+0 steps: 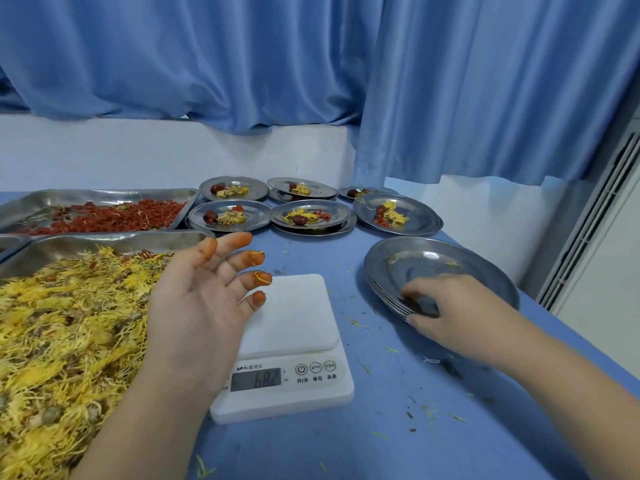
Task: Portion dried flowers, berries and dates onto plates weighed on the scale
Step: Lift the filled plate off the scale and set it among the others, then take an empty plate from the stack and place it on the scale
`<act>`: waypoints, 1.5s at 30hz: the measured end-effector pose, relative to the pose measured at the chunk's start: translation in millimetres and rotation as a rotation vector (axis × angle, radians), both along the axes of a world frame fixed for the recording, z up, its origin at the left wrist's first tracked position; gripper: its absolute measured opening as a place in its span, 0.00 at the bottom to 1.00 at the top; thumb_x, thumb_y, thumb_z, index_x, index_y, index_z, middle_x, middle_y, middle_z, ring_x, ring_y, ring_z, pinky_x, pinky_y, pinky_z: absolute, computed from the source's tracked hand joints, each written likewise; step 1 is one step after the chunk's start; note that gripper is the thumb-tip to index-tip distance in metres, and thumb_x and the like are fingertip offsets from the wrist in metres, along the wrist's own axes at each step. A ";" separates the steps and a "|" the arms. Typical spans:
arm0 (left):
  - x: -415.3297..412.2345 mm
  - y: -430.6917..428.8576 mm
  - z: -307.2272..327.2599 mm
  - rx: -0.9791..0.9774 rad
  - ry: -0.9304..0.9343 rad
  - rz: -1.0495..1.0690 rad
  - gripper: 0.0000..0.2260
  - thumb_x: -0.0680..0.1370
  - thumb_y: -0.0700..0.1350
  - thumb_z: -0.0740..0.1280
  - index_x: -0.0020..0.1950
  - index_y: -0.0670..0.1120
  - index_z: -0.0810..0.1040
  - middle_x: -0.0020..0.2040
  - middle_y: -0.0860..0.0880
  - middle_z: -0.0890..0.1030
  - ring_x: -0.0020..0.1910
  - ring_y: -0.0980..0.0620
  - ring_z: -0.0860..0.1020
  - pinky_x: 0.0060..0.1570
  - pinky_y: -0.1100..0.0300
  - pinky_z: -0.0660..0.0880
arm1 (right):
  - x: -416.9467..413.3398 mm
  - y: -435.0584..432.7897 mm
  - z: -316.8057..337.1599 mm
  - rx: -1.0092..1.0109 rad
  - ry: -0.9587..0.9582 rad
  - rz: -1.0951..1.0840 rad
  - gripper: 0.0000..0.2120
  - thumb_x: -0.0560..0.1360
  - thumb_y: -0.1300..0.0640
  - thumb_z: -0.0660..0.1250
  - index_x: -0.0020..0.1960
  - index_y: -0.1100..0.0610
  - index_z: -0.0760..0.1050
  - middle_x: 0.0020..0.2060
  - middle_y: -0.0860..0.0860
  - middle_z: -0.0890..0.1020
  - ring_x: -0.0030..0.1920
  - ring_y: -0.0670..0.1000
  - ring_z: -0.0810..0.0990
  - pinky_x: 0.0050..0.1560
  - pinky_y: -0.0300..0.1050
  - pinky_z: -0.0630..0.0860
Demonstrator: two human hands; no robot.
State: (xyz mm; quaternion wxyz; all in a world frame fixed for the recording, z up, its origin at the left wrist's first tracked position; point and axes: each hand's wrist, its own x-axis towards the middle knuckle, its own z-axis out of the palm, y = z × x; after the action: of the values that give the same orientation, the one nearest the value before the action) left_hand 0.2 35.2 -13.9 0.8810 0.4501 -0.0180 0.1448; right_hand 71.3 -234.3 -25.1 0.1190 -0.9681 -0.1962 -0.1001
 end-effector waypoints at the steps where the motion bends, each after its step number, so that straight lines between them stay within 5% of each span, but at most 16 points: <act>1: 0.0 0.5 0.2 0.003 0.002 0.009 0.15 0.78 0.51 0.57 0.47 0.46 0.81 0.38 0.49 0.81 0.35 0.52 0.78 0.42 0.55 0.69 | -1.7 2.4 -0.2 0.012 -0.009 -0.020 0.10 0.71 0.53 0.69 0.52 0.50 0.78 0.45 0.46 0.83 0.49 0.49 0.78 0.50 0.48 0.76; 9: 1.0 2.9 0.6 -0.044 0.026 0.061 0.15 0.79 0.50 0.57 0.44 0.46 0.81 0.35 0.49 0.79 0.32 0.52 0.77 0.41 0.56 0.68 | -8.1 10.2 -0.8 0.243 -0.021 -0.125 0.11 0.69 0.57 0.69 0.51 0.50 0.78 0.43 0.42 0.82 0.46 0.45 0.79 0.49 0.44 0.77; 17: 0.7 8.7 0.9 -0.079 0.023 0.088 0.14 0.78 0.50 0.58 0.44 0.46 0.81 0.36 0.49 0.79 0.32 0.52 0.77 0.40 0.57 0.68 | -7.3 9.0 5.9 0.096 -0.331 -0.138 0.10 0.66 0.67 0.67 0.42 0.54 0.78 0.36 0.47 0.77 0.43 0.54 0.75 0.41 0.50 0.74; 21: -0.5 9.9 2.9 -0.090 0.022 0.121 0.13 0.78 0.49 0.58 0.46 0.46 0.80 0.36 0.50 0.79 0.32 0.53 0.77 0.39 0.57 0.68 | -10.6 7.2 9.3 0.142 -0.644 -0.057 0.10 0.62 0.73 0.70 0.35 0.60 0.75 0.30 0.53 0.75 0.34 0.59 0.73 0.32 0.50 0.71; 25: -2.3 10.5 5.3 -0.123 0.020 0.232 0.11 0.79 0.47 0.58 0.46 0.47 0.79 0.33 0.52 0.78 0.30 0.54 0.76 0.37 0.60 0.68 | -16.7 16.1 7.5 0.208 -0.811 0.108 0.07 0.65 0.71 0.67 0.35 0.61 0.75 0.32 0.54 0.76 0.33 0.59 0.72 0.34 0.55 0.70; 35: -5.5 12.1 8.5 -0.143 -0.136 0.379 0.13 0.79 0.46 0.54 0.45 0.47 0.78 0.33 0.53 0.78 0.31 0.56 0.76 0.33 0.62 0.68 | -33.1 59.0 -20.9 0.122 -0.792 0.463 0.07 0.66 0.71 0.68 0.34 0.61 0.78 0.30 0.53 0.76 0.31 0.58 0.74 0.32 0.49 0.69; 45: -5.5 9.1 9.0 -0.101 -0.119 0.342 0.13 0.80 0.46 0.55 0.45 0.46 0.79 0.34 0.52 0.78 0.32 0.54 0.74 0.34 0.60 0.66 | -30.7 67.2 -23.0 0.077 -0.808 0.468 0.08 0.66 0.70 0.70 0.36 0.58 0.81 0.33 0.48 0.82 0.32 0.57 0.75 0.32 0.49 0.70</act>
State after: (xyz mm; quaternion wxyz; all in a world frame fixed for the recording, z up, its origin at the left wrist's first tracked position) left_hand -5.4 44.3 -5.0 0.8623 0.3926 0.0140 0.3195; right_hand 40.6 -167.1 -48.0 0.0881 -0.7763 -0.4361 -0.4466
